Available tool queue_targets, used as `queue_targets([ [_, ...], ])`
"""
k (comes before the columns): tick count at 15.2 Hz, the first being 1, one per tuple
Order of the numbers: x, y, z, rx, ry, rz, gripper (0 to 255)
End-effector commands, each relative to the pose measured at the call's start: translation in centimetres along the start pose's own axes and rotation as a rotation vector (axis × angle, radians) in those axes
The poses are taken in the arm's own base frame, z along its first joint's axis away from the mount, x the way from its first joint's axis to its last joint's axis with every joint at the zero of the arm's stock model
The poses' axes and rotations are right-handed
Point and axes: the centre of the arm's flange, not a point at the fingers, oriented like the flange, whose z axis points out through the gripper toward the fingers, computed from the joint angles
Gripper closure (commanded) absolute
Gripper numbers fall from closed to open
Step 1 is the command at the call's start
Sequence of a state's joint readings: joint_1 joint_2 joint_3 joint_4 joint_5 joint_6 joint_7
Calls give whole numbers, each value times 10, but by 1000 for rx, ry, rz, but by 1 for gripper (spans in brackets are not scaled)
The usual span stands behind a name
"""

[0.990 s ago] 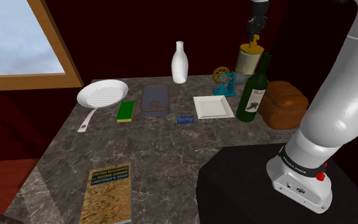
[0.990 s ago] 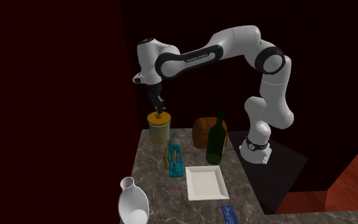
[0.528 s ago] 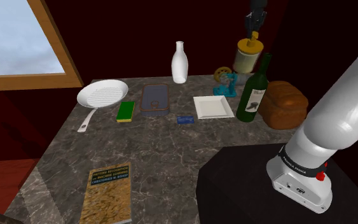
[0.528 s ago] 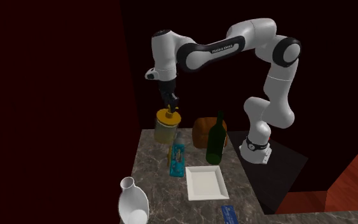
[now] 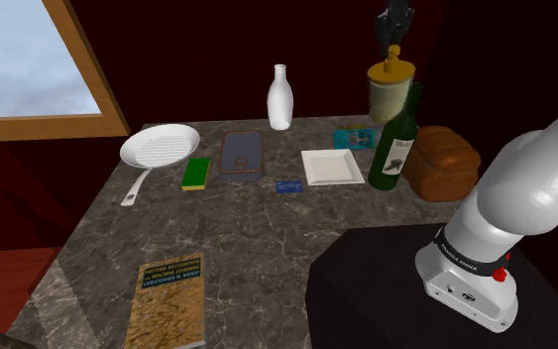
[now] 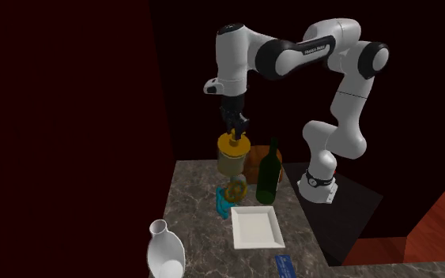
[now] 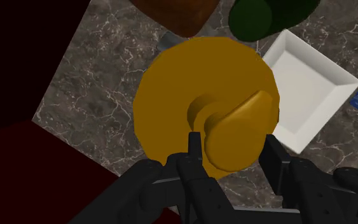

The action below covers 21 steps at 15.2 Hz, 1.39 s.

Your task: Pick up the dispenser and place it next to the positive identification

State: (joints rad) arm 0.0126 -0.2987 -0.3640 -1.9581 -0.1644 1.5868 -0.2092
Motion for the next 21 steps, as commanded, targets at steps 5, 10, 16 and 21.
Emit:
queue_targets([
  [5,-34,-67,-26,-1,0,2,255],
  [10,-61,-123,-49,-1,0,2,255],
  [16,-93,-190,-76,-1,0,2,255],
  [21,-119,-246,-99,-1,0,2,255],
])
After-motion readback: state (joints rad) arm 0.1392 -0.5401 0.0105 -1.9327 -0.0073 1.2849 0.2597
